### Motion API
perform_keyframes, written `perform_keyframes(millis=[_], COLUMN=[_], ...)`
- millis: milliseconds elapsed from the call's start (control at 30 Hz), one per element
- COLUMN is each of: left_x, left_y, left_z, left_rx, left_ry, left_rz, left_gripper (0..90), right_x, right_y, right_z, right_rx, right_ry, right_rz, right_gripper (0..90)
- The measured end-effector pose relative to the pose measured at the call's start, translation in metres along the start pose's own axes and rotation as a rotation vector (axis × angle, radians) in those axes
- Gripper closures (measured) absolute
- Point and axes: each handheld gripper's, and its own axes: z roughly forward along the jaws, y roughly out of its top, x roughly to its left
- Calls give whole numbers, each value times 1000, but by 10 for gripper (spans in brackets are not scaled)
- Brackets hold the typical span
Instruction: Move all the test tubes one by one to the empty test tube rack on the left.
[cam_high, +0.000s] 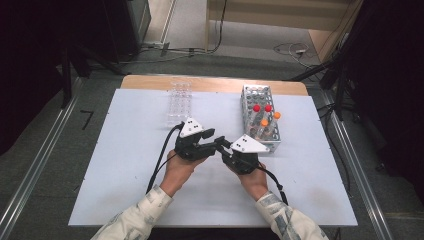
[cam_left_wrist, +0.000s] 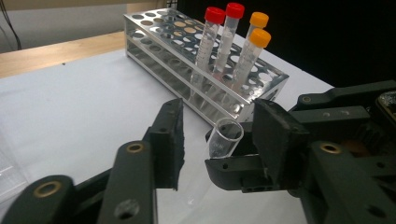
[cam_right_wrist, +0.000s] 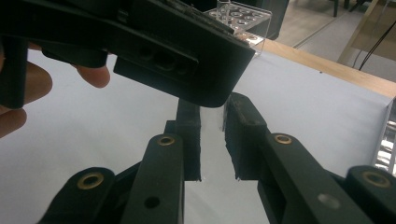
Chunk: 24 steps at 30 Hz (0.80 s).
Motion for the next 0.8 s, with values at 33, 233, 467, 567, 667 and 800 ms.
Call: perform_keyframes(millis=[33, 233, 467, 567, 667, 800], left_x=[0, 0, 1, 0, 1, 2], left_y=[0, -1, -1, -1, -1, -1], left_z=[0, 1, 1, 1, 0, 0], left_rx=[1, 8, 18, 17, 18, 15], left_ry=[-1, -13, -26, -25, -23, -21], left_rz=[2, 9, 15, 19, 26, 23], left_gripper=[580, 666, 711, 737, 750, 760], right_x=[0, 1, 2, 2, 2, 2], right_y=[0, 0, 0, 0, 0, 0], right_z=[0, -1, -1, -1, -1, -1], right_rx=[0, -1, 0, -1, -1, -2], right_ry=[-1, -4, -6, -5, -5, -5], right_rz=[-1, -5, -5, -7, -8, -10], right_gripper=[737, 737, 737, 737, 735, 729])
